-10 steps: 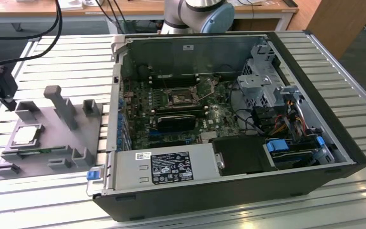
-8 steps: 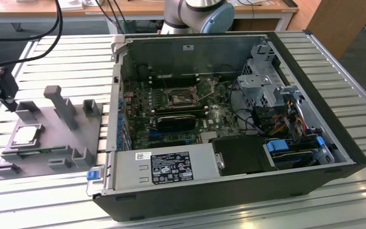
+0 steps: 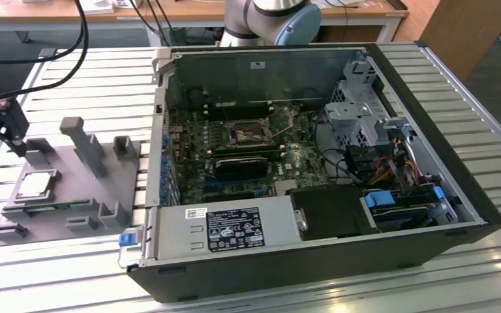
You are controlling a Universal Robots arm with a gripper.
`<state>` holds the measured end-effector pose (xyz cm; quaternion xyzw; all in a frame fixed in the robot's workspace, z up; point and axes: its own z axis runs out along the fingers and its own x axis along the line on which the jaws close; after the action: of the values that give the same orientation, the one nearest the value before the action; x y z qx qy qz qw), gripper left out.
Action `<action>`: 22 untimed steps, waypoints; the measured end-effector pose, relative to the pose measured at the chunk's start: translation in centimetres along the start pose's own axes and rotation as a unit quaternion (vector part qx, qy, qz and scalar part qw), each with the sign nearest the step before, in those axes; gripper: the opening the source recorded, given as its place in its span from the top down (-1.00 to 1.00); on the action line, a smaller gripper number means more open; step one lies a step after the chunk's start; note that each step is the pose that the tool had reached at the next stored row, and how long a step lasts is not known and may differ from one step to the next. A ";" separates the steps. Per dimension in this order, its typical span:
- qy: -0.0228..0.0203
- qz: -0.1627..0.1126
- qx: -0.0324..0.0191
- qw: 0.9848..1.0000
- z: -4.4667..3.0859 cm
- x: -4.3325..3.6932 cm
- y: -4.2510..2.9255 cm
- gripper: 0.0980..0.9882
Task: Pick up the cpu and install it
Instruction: 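Pick up the cpu and move it towards the insertion slot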
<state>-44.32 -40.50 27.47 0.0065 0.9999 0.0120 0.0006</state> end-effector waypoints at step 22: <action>0.000 -0.001 0.000 1.000 0.91 0.00 -0.02 -0.30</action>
<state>-44.32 -40.50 26.56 0.0051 0.9999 0.0120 0.0006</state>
